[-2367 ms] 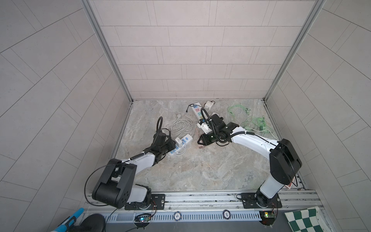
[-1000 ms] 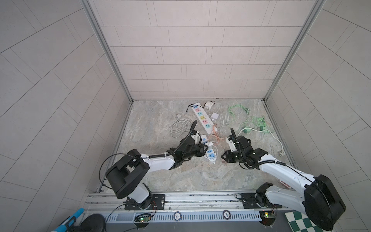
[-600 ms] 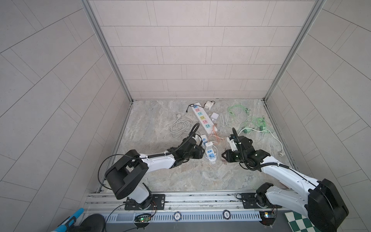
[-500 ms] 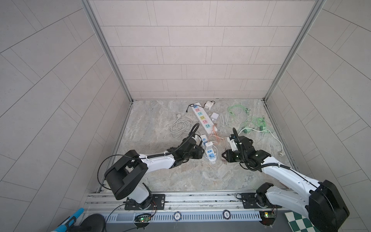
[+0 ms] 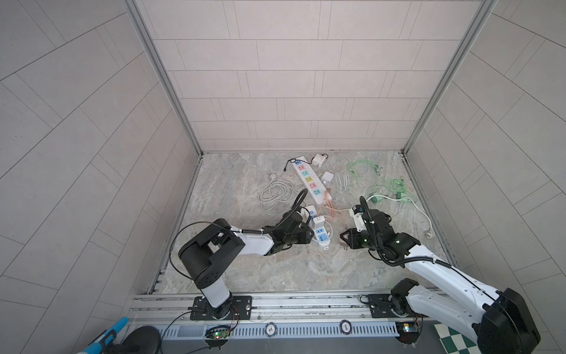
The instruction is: Insert the plug
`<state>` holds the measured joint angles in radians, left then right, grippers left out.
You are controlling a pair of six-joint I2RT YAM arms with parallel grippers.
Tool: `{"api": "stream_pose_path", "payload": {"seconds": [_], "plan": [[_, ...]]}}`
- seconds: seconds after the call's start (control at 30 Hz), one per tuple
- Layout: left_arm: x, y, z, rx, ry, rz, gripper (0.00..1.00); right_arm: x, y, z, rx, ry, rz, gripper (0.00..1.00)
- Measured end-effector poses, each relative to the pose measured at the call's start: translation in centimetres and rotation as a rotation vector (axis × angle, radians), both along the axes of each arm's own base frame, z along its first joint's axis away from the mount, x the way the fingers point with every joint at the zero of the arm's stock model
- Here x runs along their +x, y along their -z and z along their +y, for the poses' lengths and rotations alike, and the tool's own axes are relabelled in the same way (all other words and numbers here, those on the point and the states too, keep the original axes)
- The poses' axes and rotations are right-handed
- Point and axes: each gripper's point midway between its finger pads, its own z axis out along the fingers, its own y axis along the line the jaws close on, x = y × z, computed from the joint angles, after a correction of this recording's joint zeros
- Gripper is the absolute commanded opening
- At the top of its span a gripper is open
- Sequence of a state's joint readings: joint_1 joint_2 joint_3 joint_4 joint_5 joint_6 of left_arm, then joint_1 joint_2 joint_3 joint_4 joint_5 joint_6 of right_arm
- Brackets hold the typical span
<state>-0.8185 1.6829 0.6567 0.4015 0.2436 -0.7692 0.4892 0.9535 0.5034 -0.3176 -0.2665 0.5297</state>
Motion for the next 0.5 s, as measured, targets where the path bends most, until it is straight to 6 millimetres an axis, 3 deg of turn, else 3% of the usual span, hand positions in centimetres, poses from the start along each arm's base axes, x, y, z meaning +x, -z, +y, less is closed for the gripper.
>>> {"api": "stream_pose_path", "payload": {"seconds": [0.27,0.5], "plan": [[0.5,-2.4,-1.2,-0.089,0.014,-0.036,0.10,0.0,0.5,-0.1,-0.004,0.002,-0.021,0.00],[0.4,-7.9,-2.1,-0.220,0.042,-0.114,0.09,0.9,-0.9,0.7,0.033,-0.030,-0.156,0.00]]}}
